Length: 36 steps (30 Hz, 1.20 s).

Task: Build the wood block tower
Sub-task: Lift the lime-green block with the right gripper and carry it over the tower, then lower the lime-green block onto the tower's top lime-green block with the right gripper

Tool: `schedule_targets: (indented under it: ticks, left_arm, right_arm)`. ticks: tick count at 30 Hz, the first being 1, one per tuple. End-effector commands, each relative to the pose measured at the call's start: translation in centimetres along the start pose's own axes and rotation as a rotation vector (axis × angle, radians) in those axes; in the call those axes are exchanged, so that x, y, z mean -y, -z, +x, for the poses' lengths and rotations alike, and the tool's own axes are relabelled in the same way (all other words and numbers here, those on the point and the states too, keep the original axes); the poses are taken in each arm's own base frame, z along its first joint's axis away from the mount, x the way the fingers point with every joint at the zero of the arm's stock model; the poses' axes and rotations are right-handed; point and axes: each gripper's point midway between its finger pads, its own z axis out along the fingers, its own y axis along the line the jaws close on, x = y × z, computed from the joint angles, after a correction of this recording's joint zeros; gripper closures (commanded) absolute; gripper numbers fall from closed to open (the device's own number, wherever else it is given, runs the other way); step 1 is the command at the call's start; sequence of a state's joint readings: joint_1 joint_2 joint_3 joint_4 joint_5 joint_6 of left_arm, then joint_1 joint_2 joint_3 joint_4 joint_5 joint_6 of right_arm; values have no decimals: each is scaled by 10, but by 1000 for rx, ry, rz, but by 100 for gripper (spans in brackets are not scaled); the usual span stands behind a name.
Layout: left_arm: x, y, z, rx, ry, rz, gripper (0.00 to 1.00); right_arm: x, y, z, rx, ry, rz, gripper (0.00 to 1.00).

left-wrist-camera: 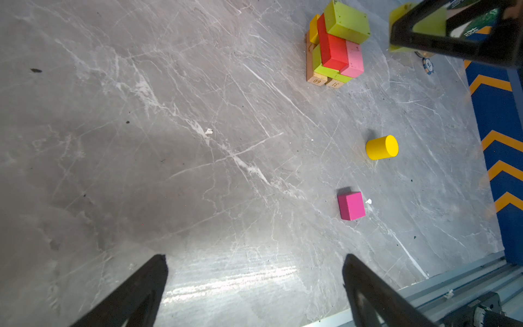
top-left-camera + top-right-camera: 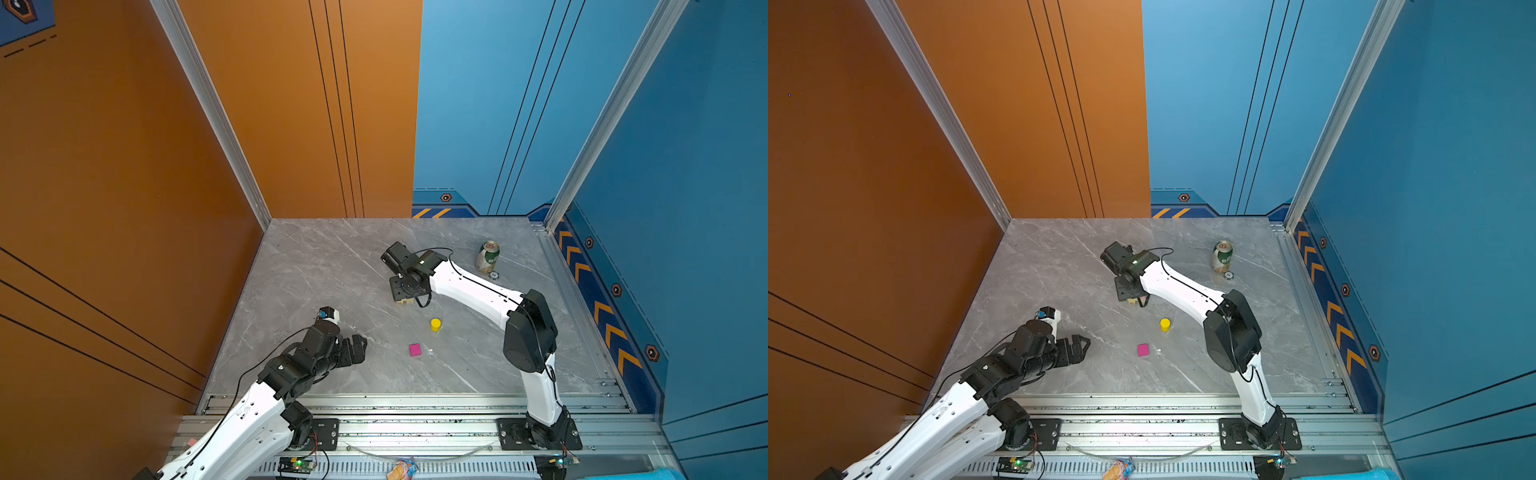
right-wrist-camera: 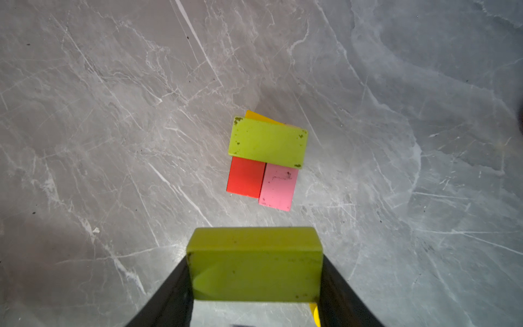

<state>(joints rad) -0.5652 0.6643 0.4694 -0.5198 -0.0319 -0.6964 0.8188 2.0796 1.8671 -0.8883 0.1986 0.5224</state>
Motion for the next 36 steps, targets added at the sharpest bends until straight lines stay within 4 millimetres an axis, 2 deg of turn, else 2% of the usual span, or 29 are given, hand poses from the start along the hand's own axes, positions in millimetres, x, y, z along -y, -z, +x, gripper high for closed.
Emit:
schedule_targets:
  ticks: [1, 20, 36]
  left_arm:
    - [10, 4, -9, 16, -4, 44, 2]
    - [7, -3, -15, 6, 56, 63, 2]
    - [5, -11, -14, -21, 83, 69, 2]
  right_arm:
    - [6, -10, 2, -24, -18, 63, 46]
    - [11, -40, -4, -58, -91, 77, 46]
    - [11, -51, 2, -88, -111, 76, 46]
